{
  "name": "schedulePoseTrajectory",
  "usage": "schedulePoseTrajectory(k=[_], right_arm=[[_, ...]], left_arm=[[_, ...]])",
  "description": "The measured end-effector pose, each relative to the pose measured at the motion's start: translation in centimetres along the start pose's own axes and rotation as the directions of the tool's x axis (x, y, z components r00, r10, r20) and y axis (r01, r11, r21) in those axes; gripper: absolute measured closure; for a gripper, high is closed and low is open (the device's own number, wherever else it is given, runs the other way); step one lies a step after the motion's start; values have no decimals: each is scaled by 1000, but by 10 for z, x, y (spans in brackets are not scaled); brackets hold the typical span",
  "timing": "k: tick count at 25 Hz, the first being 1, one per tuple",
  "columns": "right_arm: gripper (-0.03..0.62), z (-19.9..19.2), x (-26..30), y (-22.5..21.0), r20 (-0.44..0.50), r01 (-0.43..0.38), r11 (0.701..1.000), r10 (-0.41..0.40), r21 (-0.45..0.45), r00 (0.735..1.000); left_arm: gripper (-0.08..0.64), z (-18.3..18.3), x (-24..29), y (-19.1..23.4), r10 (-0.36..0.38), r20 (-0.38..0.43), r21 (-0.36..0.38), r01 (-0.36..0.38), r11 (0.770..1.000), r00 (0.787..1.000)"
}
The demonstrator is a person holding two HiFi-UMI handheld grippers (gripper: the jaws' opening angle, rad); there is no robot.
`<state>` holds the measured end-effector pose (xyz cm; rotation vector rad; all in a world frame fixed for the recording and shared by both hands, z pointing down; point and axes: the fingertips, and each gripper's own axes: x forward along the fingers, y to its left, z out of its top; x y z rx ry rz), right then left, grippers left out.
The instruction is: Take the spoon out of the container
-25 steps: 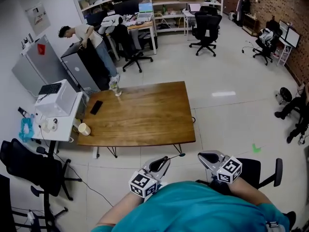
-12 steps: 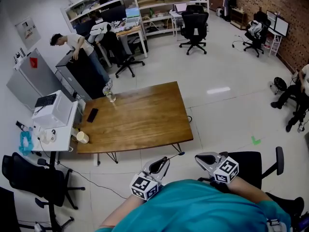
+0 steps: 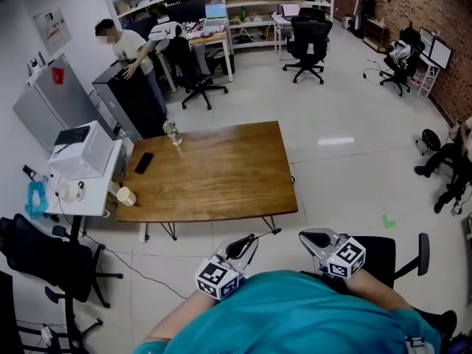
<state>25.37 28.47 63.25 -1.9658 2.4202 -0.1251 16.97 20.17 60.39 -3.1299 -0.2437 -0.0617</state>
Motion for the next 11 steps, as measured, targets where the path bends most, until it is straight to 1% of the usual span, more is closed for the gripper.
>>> schedulePoseTrajectory(k=[4,7,11], right_arm=[[592,0,-1,-2,4,5,1000,-5,-8,1000],[592,-1,0,-1,2,4,1000,-4,-16,1000],[592,-2,4,-3,2,2,1000,-2,-13,1000]], left_arm=[[515,-4,0,0,-2,7,-1,2,1000,1000],[515,-15,-2,2,-5,-1,17,6,1000,1000],[515,-5,0,5,-6,0,13,6,1000,1000]])
